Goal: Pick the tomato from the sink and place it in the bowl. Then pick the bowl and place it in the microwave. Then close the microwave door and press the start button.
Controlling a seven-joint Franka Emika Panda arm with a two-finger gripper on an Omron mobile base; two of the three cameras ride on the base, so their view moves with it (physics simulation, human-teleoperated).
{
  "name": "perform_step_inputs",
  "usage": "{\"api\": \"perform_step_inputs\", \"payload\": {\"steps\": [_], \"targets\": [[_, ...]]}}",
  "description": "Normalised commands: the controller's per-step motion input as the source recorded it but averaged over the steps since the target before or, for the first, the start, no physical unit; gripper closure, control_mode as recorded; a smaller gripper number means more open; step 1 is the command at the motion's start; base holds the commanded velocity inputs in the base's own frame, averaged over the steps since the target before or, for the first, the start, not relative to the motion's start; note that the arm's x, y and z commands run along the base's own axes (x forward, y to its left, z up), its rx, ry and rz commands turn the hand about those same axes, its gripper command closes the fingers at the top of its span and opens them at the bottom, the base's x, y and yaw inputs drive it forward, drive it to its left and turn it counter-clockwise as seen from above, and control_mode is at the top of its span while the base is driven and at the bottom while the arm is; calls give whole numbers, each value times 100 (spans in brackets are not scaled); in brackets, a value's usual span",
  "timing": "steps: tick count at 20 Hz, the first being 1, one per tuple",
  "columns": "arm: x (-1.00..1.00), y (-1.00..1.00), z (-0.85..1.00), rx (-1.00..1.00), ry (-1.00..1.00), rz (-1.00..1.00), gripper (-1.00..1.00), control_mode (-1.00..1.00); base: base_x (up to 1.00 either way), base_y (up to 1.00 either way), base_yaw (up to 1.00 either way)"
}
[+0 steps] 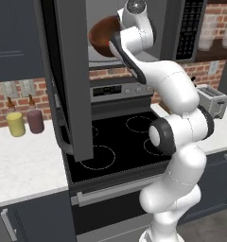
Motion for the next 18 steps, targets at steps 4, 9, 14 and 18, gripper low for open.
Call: {"api": "perform_step_inputs", "payload": {"steps": [4, 9, 14, 18], "targets": [[-11, 0, -3, 0, -1, 0, -100, -100, 0, 0, 0], [-87, 0, -1, 1, -12, -1, -100, -100, 0, 0, 0], [-100, 0, -13, 4, -25, 0, -100, -100, 0, 0, 0], [-100, 0, -46, 0, -24, 0, -100, -100, 0, 0, 0]]}}
